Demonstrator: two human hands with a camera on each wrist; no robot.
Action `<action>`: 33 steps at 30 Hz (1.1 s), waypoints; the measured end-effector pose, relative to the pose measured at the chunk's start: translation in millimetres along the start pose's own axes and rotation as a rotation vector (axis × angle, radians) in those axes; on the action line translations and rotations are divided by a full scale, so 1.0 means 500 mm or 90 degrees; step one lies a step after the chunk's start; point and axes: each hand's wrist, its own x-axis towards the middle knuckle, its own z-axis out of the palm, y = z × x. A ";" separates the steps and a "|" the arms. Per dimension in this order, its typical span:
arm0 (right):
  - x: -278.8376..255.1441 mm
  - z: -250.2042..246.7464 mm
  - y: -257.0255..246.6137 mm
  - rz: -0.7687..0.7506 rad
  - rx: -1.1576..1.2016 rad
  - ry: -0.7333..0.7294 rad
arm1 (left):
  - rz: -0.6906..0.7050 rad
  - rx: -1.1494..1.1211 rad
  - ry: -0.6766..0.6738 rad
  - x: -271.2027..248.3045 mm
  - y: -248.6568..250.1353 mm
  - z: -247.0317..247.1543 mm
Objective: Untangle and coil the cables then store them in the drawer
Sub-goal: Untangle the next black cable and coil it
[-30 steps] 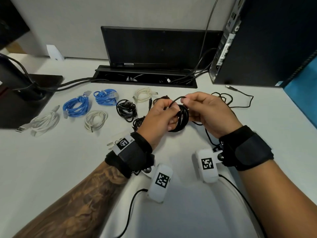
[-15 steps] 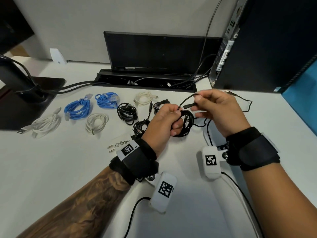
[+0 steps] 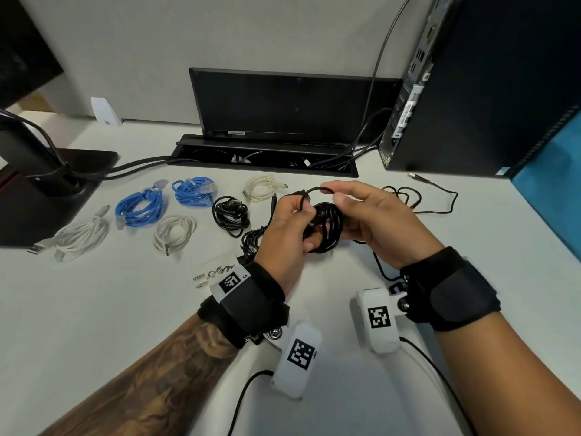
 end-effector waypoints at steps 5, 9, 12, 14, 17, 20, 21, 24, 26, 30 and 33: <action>-0.006 0.011 0.006 -0.068 -0.132 -0.051 | -0.006 0.000 -0.007 -0.003 0.006 0.007; -0.004 0.023 0.008 -0.076 -0.091 0.025 | 0.012 -0.010 0.004 -0.001 -0.001 0.005; -0.003 0.030 0.004 -0.069 -0.069 0.101 | 0.037 0.008 -0.027 -0.007 0.000 0.010; -0.002 0.028 0.001 -0.061 -0.082 0.134 | 0.077 0.057 -0.063 -0.014 -0.003 0.018; 0.001 0.024 0.000 -0.074 -0.124 0.151 | 0.114 0.113 -0.063 -0.015 -0.012 0.021; 0.002 0.019 0.004 -0.118 -0.172 0.163 | 0.119 0.139 -0.056 -0.013 -0.015 0.018; 0.002 0.016 0.004 -0.139 -0.186 0.156 | 0.118 0.139 -0.055 -0.014 -0.015 0.019; -0.005 0.011 -0.001 -0.206 -0.235 0.136 | 0.090 0.130 -0.037 -0.015 -0.013 0.020; -0.010 0.014 -0.007 -0.242 -0.248 0.119 | 0.072 0.120 -0.010 -0.010 -0.011 0.016; -0.011 0.013 -0.017 -0.167 -0.207 0.124 | 0.100 0.143 -0.006 -0.009 -0.013 0.010; -0.011 0.008 -0.018 -0.104 -0.224 0.093 | 0.123 0.146 -0.046 -0.017 -0.010 0.016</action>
